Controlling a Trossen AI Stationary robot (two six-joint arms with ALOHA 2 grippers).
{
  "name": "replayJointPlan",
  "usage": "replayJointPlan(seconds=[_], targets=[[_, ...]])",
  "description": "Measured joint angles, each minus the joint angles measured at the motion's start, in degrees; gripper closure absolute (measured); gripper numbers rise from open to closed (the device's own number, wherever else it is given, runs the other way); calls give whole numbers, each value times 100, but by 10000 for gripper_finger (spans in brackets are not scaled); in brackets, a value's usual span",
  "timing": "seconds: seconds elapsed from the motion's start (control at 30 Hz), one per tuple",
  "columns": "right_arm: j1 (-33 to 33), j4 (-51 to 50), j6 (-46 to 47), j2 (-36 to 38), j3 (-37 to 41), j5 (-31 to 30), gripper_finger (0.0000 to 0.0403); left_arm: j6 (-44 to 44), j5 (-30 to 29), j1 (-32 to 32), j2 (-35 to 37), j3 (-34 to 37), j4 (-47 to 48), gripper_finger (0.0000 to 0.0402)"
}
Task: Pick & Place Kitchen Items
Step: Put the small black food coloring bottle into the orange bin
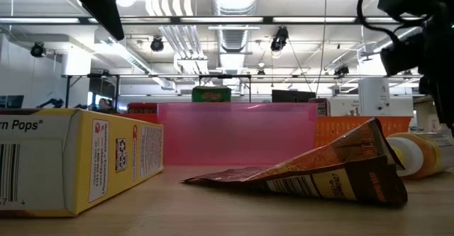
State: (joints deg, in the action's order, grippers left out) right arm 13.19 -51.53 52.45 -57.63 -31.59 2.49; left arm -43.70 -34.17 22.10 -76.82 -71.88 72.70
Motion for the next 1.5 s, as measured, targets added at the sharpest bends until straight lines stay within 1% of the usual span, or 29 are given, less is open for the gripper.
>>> replayJointPlan(seconds=[0.23,0.47,0.6,0.73,1.23,1.37,1.5], targets=[[-4,19,-92,-669,0,-117,234,1,0,1,0,0,-12,125],[-7,274,-185,-980,0,-144,234,0,0,0,0,0,-24,125],[-7,291,-199,-998,0,-276,239,-1,0,0,0,0,-25,125],[-7,289,-210,-948,0,-296,254,1,0,1,0,0,-25,125],[-7,249,-210,-804,-13,-250,335,1,2,-1,0,0,-30,125],[-7,230,-218,-804,-49,-215,337,-1,0,-2,0,0,-40,125],[-7,160,-302,-804,-161,-198,322,0,0,0,0,0,-54,125]])
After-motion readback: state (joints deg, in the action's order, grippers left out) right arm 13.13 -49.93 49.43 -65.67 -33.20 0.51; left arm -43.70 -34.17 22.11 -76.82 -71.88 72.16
